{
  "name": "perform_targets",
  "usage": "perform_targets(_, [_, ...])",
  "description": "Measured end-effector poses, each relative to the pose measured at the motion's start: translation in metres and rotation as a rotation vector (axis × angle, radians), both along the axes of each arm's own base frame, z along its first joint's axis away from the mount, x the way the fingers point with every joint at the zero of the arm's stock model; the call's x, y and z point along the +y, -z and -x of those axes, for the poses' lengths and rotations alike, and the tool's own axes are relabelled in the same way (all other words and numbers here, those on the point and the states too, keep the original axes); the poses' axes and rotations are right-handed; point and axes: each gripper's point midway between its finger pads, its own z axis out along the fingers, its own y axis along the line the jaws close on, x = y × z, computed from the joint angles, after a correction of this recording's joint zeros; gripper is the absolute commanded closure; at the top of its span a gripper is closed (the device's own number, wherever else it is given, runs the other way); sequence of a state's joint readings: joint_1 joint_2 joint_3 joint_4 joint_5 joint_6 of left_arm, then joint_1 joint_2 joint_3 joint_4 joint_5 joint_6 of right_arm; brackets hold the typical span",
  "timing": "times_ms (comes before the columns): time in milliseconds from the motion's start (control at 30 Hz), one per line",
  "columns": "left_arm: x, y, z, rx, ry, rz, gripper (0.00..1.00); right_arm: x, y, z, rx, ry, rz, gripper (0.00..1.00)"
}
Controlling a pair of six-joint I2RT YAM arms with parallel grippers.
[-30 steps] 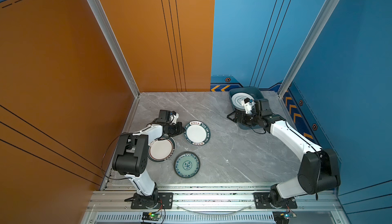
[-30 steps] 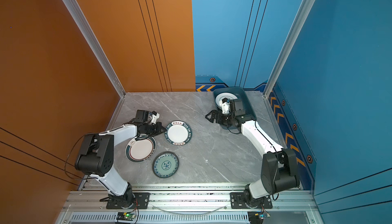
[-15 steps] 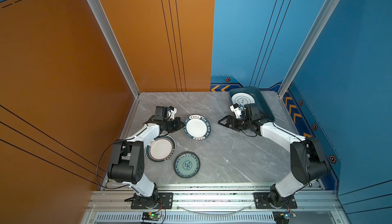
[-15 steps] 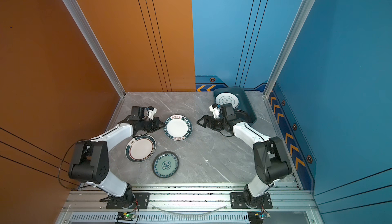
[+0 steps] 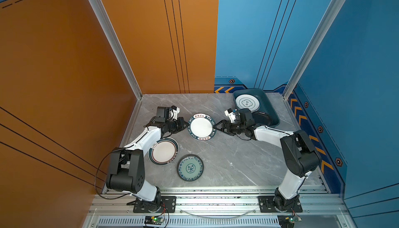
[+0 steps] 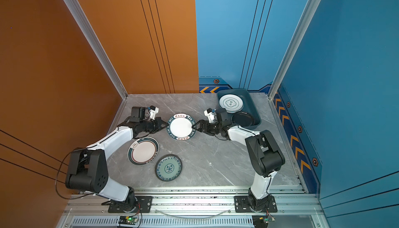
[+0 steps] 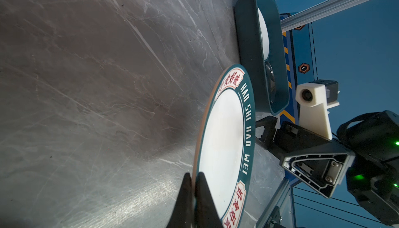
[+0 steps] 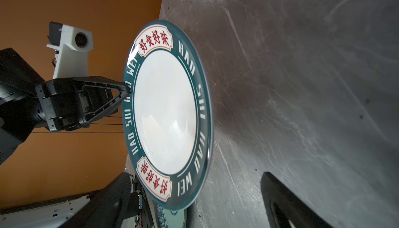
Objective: Place the plates into the plastic bin on the countertop
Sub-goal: Place the plate in the plastic bin.
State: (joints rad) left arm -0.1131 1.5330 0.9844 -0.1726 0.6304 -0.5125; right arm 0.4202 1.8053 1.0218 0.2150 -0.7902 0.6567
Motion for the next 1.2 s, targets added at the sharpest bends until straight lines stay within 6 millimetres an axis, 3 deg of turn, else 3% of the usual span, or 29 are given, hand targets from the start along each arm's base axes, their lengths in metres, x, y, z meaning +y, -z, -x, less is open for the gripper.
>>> perform_targets(167, [-0.004,-0.001,0.002,0.006,0.005,0.006,1.0,0.014,0.015,-0.002,0.031,-0.01,-0.01,0.09])
perform_targets(333, [-0.007,-0.006,0.003,-0.006,0.011,0.011,1.0,0.028,0.02,-0.011,0.041,-0.014,-0.046,0.22])
perform_targets(700, [-0.008,-0.008,0.004,-0.01,0.011,0.015,1.0,0.046,0.008,-0.023,0.054,-0.009,-0.183,0.63])
perform_targets(800, [-0.008,-0.008,0.003,-0.011,0.009,0.011,1.0,0.048,0.003,-0.024,0.058,-0.011,-0.21,0.85])
perform_targets(833, [-0.005,-0.006,0.004,-0.004,0.001,0.002,1.0,0.049,-0.002,-0.024,0.064,-0.018,-0.231,0.97])
perform_targets(867, [-0.003,-0.004,0.004,0.006,-0.005,-0.002,1.0,0.049,-0.008,-0.025,0.054,-0.027,-0.249,1.0])
perform_targets(1067, [-0.002,-0.008,0.002,-0.01,-0.003,0.002,1.0,0.049,-0.017,-0.029,0.055,-0.025,-0.276,1.0])
perform_targets(1100, [-0.002,-0.008,0.002,-0.009,-0.003,0.001,0.94,0.049,-0.017,-0.029,0.056,-0.026,-0.276,1.0])
perform_targets(1200, [-0.003,-0.008,0.003,-0.011,0.002,-0.001,0.61,0.049,-0.017,-0.029,0.052,-0.027,-0.272,1.0])
